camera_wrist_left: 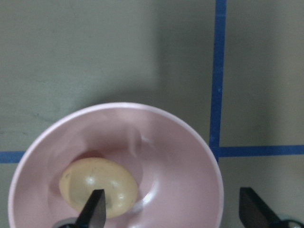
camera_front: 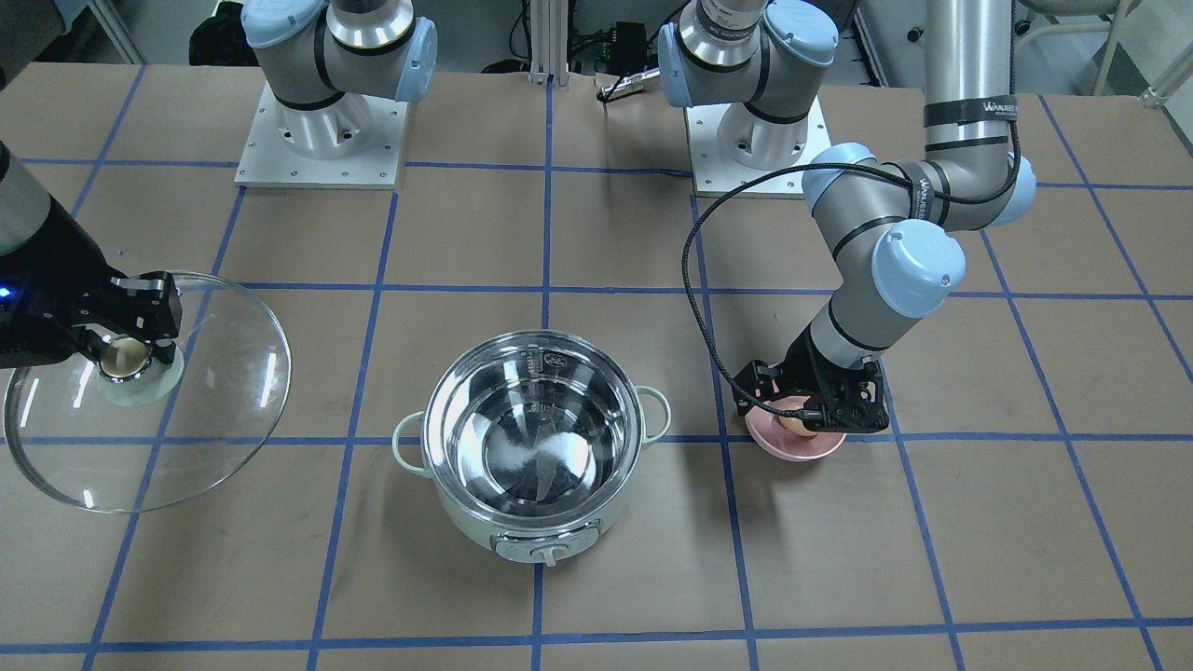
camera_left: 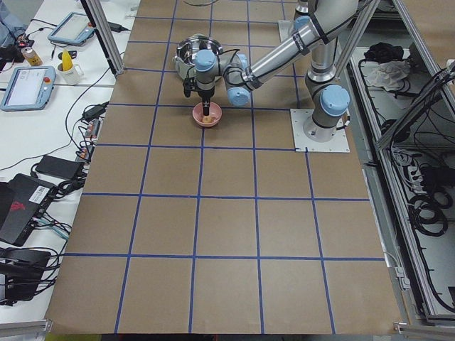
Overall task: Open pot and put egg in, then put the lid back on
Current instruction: 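Hold the lid aside with the right gripper while the left gripper aligns over the egg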
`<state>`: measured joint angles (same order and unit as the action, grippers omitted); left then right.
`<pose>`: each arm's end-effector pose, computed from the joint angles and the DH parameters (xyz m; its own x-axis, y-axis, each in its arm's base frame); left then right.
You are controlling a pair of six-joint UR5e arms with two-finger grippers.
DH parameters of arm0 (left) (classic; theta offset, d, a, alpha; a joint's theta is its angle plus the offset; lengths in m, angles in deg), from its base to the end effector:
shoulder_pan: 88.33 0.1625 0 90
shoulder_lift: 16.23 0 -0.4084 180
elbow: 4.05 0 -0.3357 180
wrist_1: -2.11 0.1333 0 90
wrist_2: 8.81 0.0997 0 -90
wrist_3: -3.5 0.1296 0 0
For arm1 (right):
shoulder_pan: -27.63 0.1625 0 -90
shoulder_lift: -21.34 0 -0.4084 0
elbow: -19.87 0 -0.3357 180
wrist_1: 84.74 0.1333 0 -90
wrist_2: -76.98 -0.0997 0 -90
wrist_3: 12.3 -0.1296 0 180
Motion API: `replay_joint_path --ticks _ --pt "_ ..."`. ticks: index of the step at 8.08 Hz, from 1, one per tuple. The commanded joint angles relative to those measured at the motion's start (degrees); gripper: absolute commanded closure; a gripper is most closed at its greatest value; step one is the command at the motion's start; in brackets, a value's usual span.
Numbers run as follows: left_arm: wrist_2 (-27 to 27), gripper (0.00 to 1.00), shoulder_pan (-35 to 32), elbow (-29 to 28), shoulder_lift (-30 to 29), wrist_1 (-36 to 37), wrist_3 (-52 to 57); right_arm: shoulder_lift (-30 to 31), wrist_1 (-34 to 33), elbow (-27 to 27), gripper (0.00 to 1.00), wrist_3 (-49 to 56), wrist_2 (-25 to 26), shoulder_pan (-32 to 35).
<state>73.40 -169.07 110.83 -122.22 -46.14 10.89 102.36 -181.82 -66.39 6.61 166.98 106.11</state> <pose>-0.0736 -0.4862 0.2086 -0.9908 -0.0291 0.1324 -0.0337 0.9989 -0.0327 0.0304 -0.5184 0.4089 -0.9917 -0.1285 0.0104 -0.1287 0.9912 -0.0304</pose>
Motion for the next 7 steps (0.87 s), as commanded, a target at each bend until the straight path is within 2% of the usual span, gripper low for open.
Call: replay_joint_path --ticks 1,3,4,7 --pt "0.8 0.00 0.1 0.0 0.7 0.6 0.1 -0.1 0.0 -0.1 1.00 0.0 0.0 0.0" --pt "3.5 0.00 0.0 0.0 1.0 0.9 0.2 -0.2 0.1 -0.1 1.00 0.0 0.0 0.0" --pt "6.9 0.00 0.0 0.0 1.0 0.9 0.2 -0.1 0.1 -0.1 1.00 0.0 -0.1 0.0" --pt "7.4 0.00 0.0 0.1 0.8 1.2 -0.2 -0.2 0.1 -0.1 1.00 0.0 -0.1 0.0"
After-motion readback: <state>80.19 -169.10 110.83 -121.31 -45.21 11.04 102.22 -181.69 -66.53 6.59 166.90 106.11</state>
